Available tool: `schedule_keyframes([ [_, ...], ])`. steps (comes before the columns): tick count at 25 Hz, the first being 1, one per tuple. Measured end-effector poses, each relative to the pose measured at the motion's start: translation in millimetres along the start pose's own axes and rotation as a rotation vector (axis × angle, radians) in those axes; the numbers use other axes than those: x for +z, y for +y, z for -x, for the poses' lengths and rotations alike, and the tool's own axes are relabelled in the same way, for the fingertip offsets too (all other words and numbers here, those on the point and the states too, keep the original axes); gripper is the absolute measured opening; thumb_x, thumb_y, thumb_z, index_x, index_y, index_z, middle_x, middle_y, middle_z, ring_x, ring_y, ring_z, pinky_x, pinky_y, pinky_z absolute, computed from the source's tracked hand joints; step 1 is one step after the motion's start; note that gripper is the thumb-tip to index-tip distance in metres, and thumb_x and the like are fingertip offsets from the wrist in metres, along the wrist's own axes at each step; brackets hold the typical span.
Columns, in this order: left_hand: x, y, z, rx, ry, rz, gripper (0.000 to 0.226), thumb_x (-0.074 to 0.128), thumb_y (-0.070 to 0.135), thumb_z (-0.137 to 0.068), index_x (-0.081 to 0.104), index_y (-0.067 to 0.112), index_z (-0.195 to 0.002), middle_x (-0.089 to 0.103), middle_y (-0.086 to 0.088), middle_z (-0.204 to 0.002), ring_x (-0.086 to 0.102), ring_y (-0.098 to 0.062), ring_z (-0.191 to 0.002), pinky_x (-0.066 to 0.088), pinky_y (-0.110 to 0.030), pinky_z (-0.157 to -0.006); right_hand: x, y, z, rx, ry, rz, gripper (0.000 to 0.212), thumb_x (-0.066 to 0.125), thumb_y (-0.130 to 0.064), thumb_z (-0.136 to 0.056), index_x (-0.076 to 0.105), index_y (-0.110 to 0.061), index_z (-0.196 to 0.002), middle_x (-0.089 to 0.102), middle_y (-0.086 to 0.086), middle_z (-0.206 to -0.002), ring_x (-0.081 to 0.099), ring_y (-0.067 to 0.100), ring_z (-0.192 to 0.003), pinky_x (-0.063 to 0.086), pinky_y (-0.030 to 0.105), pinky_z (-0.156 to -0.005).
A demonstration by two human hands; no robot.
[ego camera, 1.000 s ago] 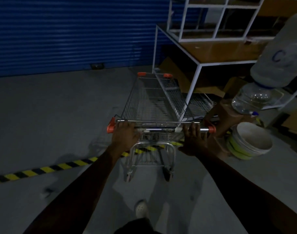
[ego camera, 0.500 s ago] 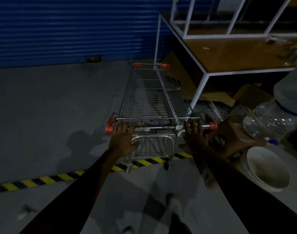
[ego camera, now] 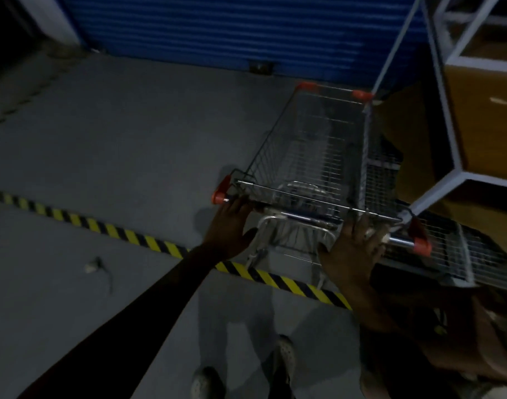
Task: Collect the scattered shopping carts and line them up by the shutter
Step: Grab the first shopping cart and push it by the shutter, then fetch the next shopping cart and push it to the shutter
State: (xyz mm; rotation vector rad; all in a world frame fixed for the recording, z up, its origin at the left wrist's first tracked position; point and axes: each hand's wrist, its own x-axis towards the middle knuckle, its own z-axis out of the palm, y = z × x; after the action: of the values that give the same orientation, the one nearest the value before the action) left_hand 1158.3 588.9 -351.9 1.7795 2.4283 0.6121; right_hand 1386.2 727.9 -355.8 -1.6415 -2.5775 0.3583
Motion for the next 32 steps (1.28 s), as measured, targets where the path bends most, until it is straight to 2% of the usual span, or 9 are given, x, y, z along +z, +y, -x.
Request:
schedule_keyframes([
  [3, -34.5, -0.9, 31.0, -0.222, 0.162, 0.223, 0.054, 0.054, 0.039, -0.089, 0.05, 0.01, -0.135, 0.052, -0.013, -0.134, 0.048, -0.029, -0.122, 0.042, -0.035, -0.101, 15.6, -52.0, 15.7, -0.341, -0.029, -0.02, 0.093, 0.06, -0.052, -0.08, 0.02, -0.01, -0.153, 0.004, 0.016, -0.162, -0.009, 0.049, -0.145, 0.018, 0.063, -0.112],
  [9, -162.4, -30.6, 182.4, -0.581, 0.673, 0.205, 0.043, 0.058, 0.037, -0.095, 0.052, 0.016, -0.132, 0.054, 0.002, -0.132, 0.047, -0.014, -0.125, 0.038, -0.027, -0.101, 54.7, -228.5, 109.7, -0.811, -0.445, -0.269, 0.089, 0.055, -0.056, -0.088, 0.011, -0.017, -0.155, 0.0, 0.008, -0.163, 0.005, 0.03, -0.15, 0.027, 0.044, -0.115],
  [14, -268.4, -42.9, 370.4, -0.745, 1.003, 0.12, 0.042, 0.052, 0.04, -0.097, 0.051, 0.019, -0.133, 0.053, 0.008, -0.133, 0.048, -0.012, -0.127, 0.042, -0.034, -0.102, 114.8, -353.8, 253.8, -1.053, -0.821, -0.171, 0.081, 0.055, -0.044, -0.095, 0.005, -0.023, -0.155, 0.004, 0.001, -0.163, 0.013, 0.024, -0.149, 0.026, 0.043, -0.117],
  [17, -297.0, -62.2, 491.9, -0.875, 1.146, 0.091, 0.043, 0.051, 0.042, -0.095, 0.053, 0.019, -0.132, 0.054, 0.009, -0.132, 0.05, -0.01, -0.125, 0.044, -0.031, -0.098, 131.2, -427.5, 364.7, -1.137, -0.944, -0.186, 0.078, 0.059, -0.04, -0.093, 0.015, -0.019, -0.154, 0.018, 0.005, -0.16, 0.027, 0.025, -0.144, 0.032, 0.036, -0.113],
  [19, -295.4, -85.9, 578.0, -1.054, 1.241, 0.081, 0.045, 0.05, 0.048, -0.093, 0.054, 0.022, -0.13, 0.055, 0.01, -0.131, 0.05, -0.006, -0.124, 0.045, -0.031, -0.097, 133.4, -480.7, 446.6, -1.229, -1.025, -0.199, 0.075, 0.062, -0.04, -0.091, 0.024, -0.019, -0.151, 0.027, 0.006, -0.156, 0.034, 0.024, -0.14, 0.033, 0.034, -0.112],
  [23, -242.8, -124.3, 728.4, -1.488, 1.314, 0.213, 0.057, 0.044, 0.067, -0.086, 0.058, 0.026, -0.124, 0.059, 0.009, -0.126, 0.054, -0.007, -0.118, 0.048, -0.04, -0.098, 96.6, -565.3, 590.7, -1.403, -1.226, -0.373, 0.066, 0.066, -0.038, -0.089, 0.034, -0.03, -0.146, 0.038, -0.008, -0.15, 0.046, 0.013, -0.129, 0.041, 0.029, -0.101],
  [26, -195.8, -146.3, 799.9, -1.746, 1.198, 0.381, 0.062, 0.043, 0.068, -0.089, 0.06, 0.019, -0.123, 0.061, 0.001, -0.126, 0.055, -0.014, -0.118, 0.045, -0.037, -0.098, 61.2, -621.1, 672.1, -1.541, -1.342, -0.516, 0.061, 0.066, -0.035, -0.089, 0.037, -0.033, -0.143, 0.043, -0.013, -0.145, 0.05, 0.005, -0.12, 0.043, 0.017, -0.087],
  [29, -168.1, -172.8, 859.4, -1.92, 1.172, 0.499, 0.076, 0.037, 0.077, -0.081, 0.061, 0.018, -0.122, 0.061, -0.001, -0.125, 0.055, -0.015, -0.115, 0.044, -0.036, -0.097, 49.9, -679.7, 741.5, -1.655, -1.487, -0.587, 0.06, 0.065, -0.037, -0.089, 0.037, -0.038, -0.141, 0.044, -0.017, -0.142, 0.051, 0.001, -0.119, 0.044, 0.012, -0.082],
  [32, -174.4, -221.9, 922.1, -2.008, 1.156, 0.465, 0.083, 0.032, 0.082, -0.076, 0.061, 0.019, -0.122, 0.061, -0.001, -0.125, 0.055, -0.014, -0.115, 0.044, -0.036, -0.098, 61.6, -747.0, 795.6, -1.726, -1.618, -0.659, 0.06, 0.066, -0.039, -0.088, 0.037, -0.039, -0.141, 0.046, -0.019, -0.14, 0.052, -0.003, -0.119, 0.048, 0.012, -0.085],
])
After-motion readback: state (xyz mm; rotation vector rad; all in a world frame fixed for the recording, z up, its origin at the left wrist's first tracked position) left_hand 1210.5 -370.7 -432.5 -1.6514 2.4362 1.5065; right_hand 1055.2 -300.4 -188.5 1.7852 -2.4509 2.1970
